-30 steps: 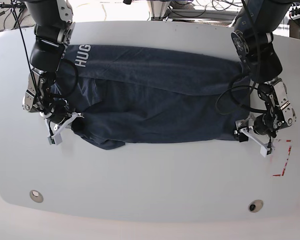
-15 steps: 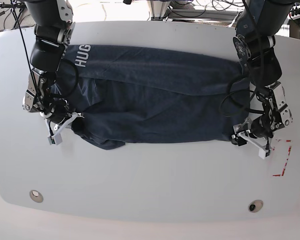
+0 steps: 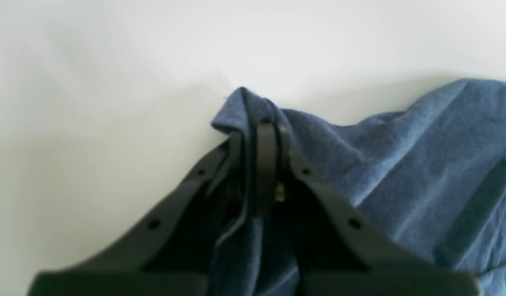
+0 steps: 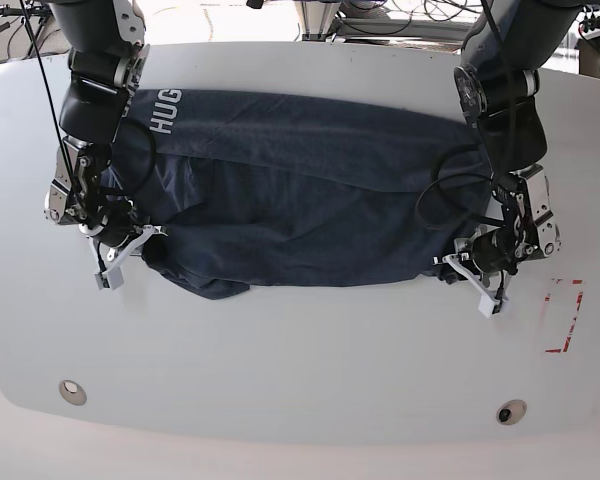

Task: Fold the T-shirt properly
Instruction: 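Fold the hem toward the collar edge with both grippers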

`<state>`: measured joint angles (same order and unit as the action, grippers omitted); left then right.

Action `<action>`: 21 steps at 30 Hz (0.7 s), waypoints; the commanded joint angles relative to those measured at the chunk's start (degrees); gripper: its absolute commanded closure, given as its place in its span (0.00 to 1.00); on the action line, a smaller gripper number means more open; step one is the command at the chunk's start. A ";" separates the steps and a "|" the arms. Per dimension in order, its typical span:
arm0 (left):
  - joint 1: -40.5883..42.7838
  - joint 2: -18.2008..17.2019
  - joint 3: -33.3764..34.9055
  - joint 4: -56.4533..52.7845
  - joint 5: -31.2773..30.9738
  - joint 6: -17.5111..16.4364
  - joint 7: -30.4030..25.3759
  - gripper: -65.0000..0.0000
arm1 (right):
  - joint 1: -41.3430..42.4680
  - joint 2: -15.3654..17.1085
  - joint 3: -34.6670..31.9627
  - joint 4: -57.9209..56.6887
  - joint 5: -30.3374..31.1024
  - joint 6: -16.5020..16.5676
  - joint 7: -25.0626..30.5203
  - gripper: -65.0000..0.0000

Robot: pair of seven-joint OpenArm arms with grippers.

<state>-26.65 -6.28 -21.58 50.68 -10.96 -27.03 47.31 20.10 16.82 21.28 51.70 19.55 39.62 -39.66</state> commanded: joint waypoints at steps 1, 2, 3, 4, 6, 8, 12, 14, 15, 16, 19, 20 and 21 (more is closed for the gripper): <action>-1.08 -0.53 0.09 0.71 1.07 0.43 1.17 0.98 | 1.57 0.98 0.04 2.67 0.54 0.38 0.67 0.98; -1.17 -0.62 0.09 1.24 1.07 0.43 1.17 0.98 | 1.48 0.98 0.04 3.46 0.54 0.38 0.67 0.98; -1.17 -0.62 0.09 2.56 1.07 0.43 1.17 0.98 | 1.22 0.98 0.04 4.96 0.54 0.38 0.58 0.98; -0.99 -0.62 0.09 3.96 1.16 0.43 1.17 0.98 | 1.13 0.98 0.04 6.01 0.54 0.38 0.32 0.98; -0.91 -0.62 0.09 7.65 1.16 0.43 1.44 0.98 | 1.13 0.98 0.04 8.21 0.54 0.38 -1.18 0.98; -0.82 -0.62 0.09 10.91 1.16 0.43 2.14 0.98 | 1.13 0.98 0.13 9.79 0.54 0.38 -2.93 0.98; -0.03 -0.62 0.09 15.83 1.25 0.43 4.69 0.98 | 1.13 1.07 0.39 13.04 0.54 0.38 -5.48 0.98; 0.15 -0.62 0.18 17.68 1.16 0.43 5.57 0.98 | 1.13 1.07 0.39 14.54 0.54 0.38 -6.19 0.98; 0.15 -0.62 0.18 18.38 1.16 0.43 5.83 0.98 | 1.13 1.07 0.39 15.15 0.54 0.38 -6.45 0.98; 0.06 -0.62 0.18 19.35 1.16 0.43 6.36 0.98 | 1.13 1.07 0.39 16.03 0.54 0.38 -6.89 0.98; 0.06 -0.62 0.18 20.93 1.16 0.17 7.42 0.98 | 1.05 1.33 0.39 17.44 0.54 0.38 -8.38 0.98; 0.06 -0.62 0.18 21.02 1.16 -0.18 7.50 0.98 | 1.05 1.69 0.39 17.70 0.54 0.38 -8.74 0.98; 0.06 -0.62 0.18 21.10 1.16 -1.06 7.50 0.98 | 1.05 2.04 0.39 17.88 0.54 0.38 -9.18 0.98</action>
<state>-25.10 -6.35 -21.41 70.37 -9.19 -26.94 55.79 19.75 17.17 21.39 67.96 19.33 39.64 -48.97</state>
